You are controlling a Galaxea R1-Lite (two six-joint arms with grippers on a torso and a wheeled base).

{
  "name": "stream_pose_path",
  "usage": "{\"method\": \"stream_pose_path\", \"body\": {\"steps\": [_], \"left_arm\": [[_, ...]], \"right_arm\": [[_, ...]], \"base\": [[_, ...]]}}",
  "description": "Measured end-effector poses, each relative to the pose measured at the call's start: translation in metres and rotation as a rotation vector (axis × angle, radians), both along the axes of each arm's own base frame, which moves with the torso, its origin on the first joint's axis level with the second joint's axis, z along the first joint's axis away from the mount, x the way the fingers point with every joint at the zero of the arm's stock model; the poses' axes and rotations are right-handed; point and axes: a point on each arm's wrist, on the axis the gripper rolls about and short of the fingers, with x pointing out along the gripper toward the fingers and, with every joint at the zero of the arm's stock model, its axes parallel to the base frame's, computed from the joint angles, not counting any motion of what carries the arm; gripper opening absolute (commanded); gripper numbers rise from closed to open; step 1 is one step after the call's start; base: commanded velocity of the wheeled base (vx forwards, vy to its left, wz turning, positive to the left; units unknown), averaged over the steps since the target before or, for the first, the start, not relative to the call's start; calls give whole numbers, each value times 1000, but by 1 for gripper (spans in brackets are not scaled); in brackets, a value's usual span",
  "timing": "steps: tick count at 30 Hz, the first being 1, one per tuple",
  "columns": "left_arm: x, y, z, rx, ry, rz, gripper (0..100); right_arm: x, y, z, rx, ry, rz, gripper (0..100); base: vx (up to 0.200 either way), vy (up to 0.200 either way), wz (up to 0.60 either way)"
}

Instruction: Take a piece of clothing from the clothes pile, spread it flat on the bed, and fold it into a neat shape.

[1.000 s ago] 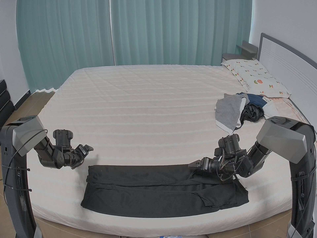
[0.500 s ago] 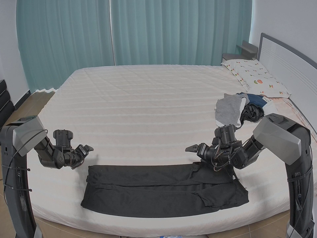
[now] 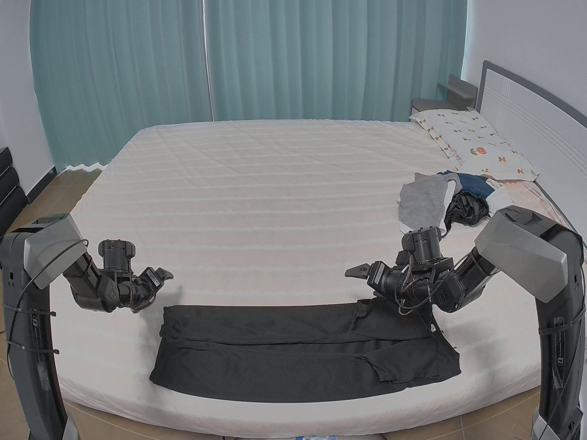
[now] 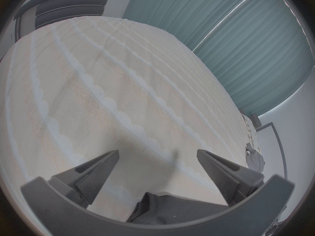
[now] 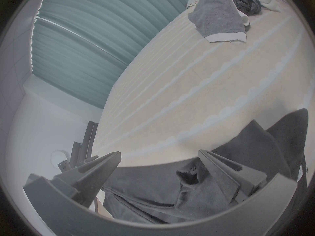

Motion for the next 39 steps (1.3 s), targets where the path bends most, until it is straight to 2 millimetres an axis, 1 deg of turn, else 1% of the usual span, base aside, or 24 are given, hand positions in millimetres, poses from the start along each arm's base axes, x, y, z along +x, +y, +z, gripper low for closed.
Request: {"method": "stream_pose_path", "body": {"steps": [3,6,11,13,17,22,26,28,31,35,39], "left_arm": [[0,0,0,0,0,0,100],[0,0,0,0,0,0,100],[0,0,0,0,0,0,100],[0,0,0,0,0,0,100],[0,0,0,0,0,0,100],[0,0,0,0,0,0,100],[0,0,0,0,-1,0,100],[0,0,0,0,-1,0,100],[0,0,0,0,-1,0,100],[0,0,0,0,-1,0,100],[0,0,0,-1,0,0,100]], "right_arm": [[-8,1,-1,-45,-12,41,100],[-20,3,-6,-100,-10,94,100],[-30,9,-11,-124,7,132,100],[-31,9,-12,-125,10,133,100],[-27,18,-13,-124,-2,149,100],[-16,26,-18,-112,-19,142,100],[-12,27,-20,-108,-26,119,100],[-11,25,-16,-95,-29,100,100],[-11,17,-5,-75,-39,66,100],[-16,-3,7,-68,-42,21,100],[-29,-26,9,-87,-39,-11,100]], "base": [[0,0,0],[0,0,0],[0,0,0],[0,0,0],[0,0,0],[0,0,0],[0,0,0],[0,0,0],[0,0,0],[0,0,0],[0,0,0]]}}
